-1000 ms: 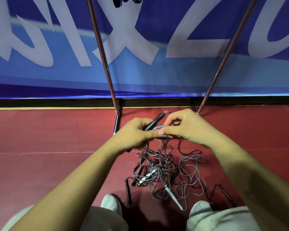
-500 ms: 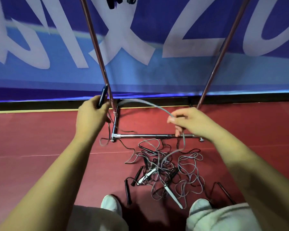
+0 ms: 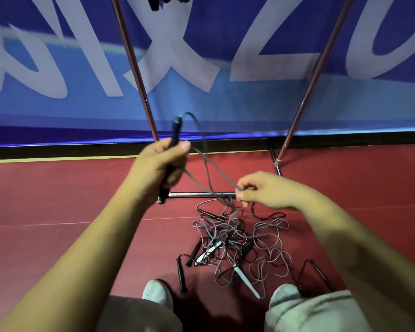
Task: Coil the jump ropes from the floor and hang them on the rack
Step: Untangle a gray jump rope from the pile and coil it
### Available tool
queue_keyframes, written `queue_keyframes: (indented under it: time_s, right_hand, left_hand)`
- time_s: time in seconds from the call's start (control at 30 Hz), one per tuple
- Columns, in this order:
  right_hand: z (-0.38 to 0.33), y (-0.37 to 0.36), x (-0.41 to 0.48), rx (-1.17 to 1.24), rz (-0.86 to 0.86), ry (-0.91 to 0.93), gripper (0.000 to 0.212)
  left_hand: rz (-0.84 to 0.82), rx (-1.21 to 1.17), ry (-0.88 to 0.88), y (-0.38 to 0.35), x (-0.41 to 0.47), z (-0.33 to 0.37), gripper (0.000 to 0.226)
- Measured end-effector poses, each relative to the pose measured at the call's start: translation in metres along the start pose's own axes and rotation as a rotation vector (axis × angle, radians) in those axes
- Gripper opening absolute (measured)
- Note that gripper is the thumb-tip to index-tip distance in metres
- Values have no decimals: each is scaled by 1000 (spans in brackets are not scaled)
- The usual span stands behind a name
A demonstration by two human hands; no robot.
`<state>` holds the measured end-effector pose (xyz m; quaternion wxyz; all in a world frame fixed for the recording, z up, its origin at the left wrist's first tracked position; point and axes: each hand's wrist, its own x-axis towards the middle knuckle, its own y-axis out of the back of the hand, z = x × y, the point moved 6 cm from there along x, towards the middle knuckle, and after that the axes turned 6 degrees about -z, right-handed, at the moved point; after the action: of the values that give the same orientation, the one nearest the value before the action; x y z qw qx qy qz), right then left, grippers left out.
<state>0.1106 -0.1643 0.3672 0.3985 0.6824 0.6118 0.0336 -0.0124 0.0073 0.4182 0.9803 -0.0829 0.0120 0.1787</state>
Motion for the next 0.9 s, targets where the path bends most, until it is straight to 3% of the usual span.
queue_keyframes:
  time_s: [0.07, 0.13, 0.27, 0.33, 0.43, 0.5, 0.57, 0.63, 0.7, 0.83, 0.9]
  right_hand:
    - [21, -5, 0, -42, -59, -108, 21]
    - [27, 1, 0, -84, 18, -132, 22]
    - [2, 17, -5, 68, 201, -17, 15]
    - [-18, 19, -10, 88, 215, 51, 15]
    - [-45, 14, -15, 89, 198, 161, 16]
    - [-55, 17, -17, 137, 243, 217, 16]
    - [-55, 23, -19, 191, 291, 231, 15]
    - [-46, 22, -18, 218, 239, 201, 16]
    - [-27, 11, -10, 130, 109, 109, 21]
    - [29, -16, -2, -190, -200, -270, 21]
    - [45, -19, -3, -214, -221, -362, 17]
  left_hand:
    - [43, -78, -16, 14, 1, 3, 20]
    - [153, -42, 67, 29, 3, -7, 17]
    - [498, 535, 310, 63, -6, -24, 5]
    - [478, 625, 293, 57, -6, -24, 11]
    - [115, 460, 192, 6, -3, -20, 14]
    - [-170, 369, 232, -28, -8, -20, 25]
    - [-361, 421, 288, -43, -13, -25, 30]
    - [-352, 405, 274, -37, -10, -28, 27]
    - [-219, 232, 196, -24, -5, -26, 27]
    - [-75, -250, 20, 0, 2, -2, 24]
    - [111, -240, 39, 26, 4, 1, 24]
